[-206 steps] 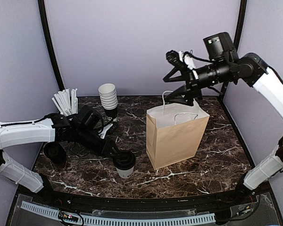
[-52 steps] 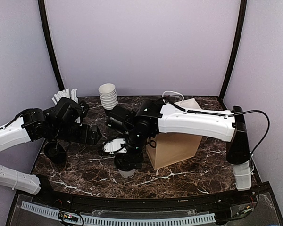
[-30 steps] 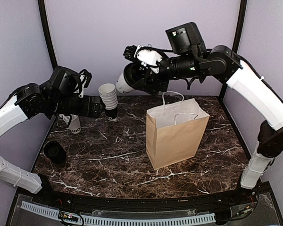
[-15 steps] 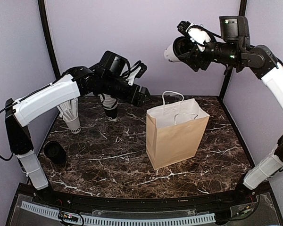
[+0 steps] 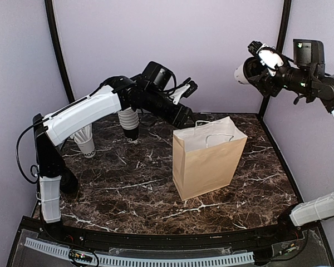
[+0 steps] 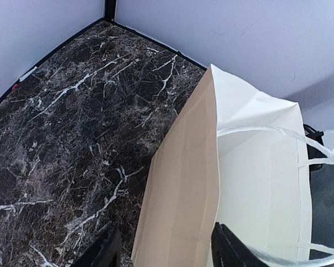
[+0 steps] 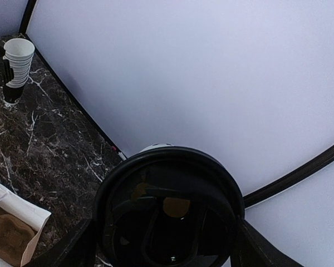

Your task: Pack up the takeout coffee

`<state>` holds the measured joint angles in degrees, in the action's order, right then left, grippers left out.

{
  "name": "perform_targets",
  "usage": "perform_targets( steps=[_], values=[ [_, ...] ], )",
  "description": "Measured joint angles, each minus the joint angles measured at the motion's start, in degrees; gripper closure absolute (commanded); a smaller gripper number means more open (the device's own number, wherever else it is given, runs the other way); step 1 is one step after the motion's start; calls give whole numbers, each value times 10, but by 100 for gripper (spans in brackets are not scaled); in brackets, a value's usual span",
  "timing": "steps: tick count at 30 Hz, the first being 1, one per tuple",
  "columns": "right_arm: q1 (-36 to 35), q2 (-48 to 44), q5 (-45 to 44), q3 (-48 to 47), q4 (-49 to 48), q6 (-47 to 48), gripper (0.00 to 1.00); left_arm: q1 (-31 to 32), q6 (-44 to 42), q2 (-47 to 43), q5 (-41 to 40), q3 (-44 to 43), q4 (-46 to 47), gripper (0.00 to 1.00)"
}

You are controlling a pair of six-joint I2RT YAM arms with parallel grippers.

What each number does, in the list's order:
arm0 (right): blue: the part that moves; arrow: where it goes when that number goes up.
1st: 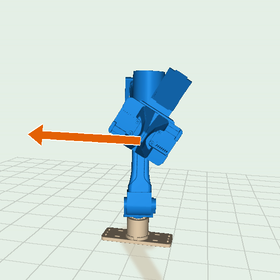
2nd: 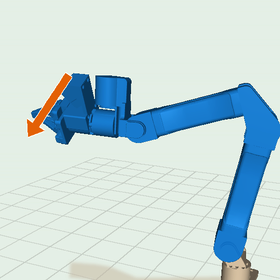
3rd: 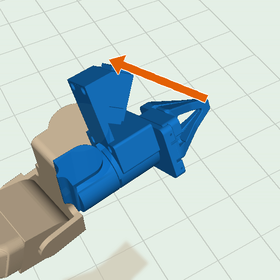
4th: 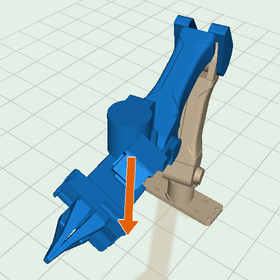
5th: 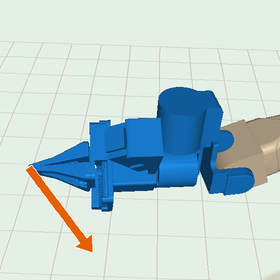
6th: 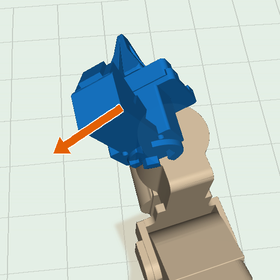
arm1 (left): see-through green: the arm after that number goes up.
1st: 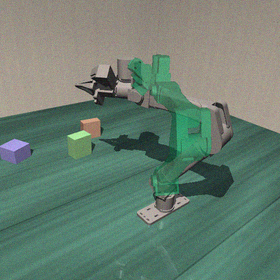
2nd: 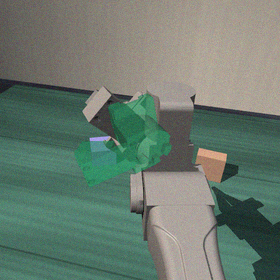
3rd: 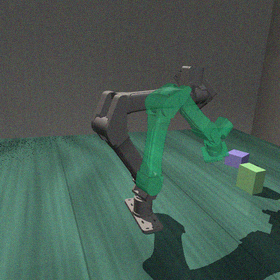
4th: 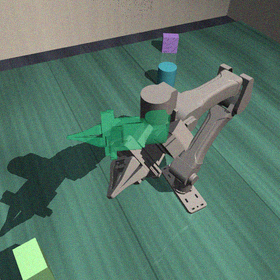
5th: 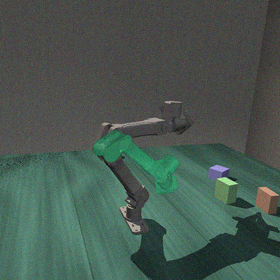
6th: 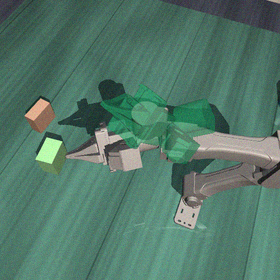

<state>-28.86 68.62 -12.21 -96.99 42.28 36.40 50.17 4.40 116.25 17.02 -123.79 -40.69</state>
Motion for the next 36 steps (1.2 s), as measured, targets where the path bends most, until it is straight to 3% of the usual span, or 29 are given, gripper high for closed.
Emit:
perform_targets(
  steps=[6,12,18,21,26,30,32,36],
  values=[
    [16,4,41,3,42,0,25,9,-1,-20,-51,19,-15,27],
    [16,0,123,-20,115,4,25,10,-16,-77,-89,32,-40,30],
    [16,-27,185,-33,187,16,25,18,-29,-102,-55,33,-44,41],
    [16,-39,215,-42,221,26,25,21,-32,-82,-50,22,-58,63],
    [16,-67,271,-42,273,50,25,22,-42,-39,-48,6,-74,68],
    [16,-72,306,-42,300,65,25,21,-48,-19,-42,-6,-90,93],
    [16,-68,322,-40,310,73,25,21,-48,-12,-40,-13,-94,100],
    [12,-45,347,-40,318,82,26,21,-62,-7,-38,-25,-98,100]
  ],
)
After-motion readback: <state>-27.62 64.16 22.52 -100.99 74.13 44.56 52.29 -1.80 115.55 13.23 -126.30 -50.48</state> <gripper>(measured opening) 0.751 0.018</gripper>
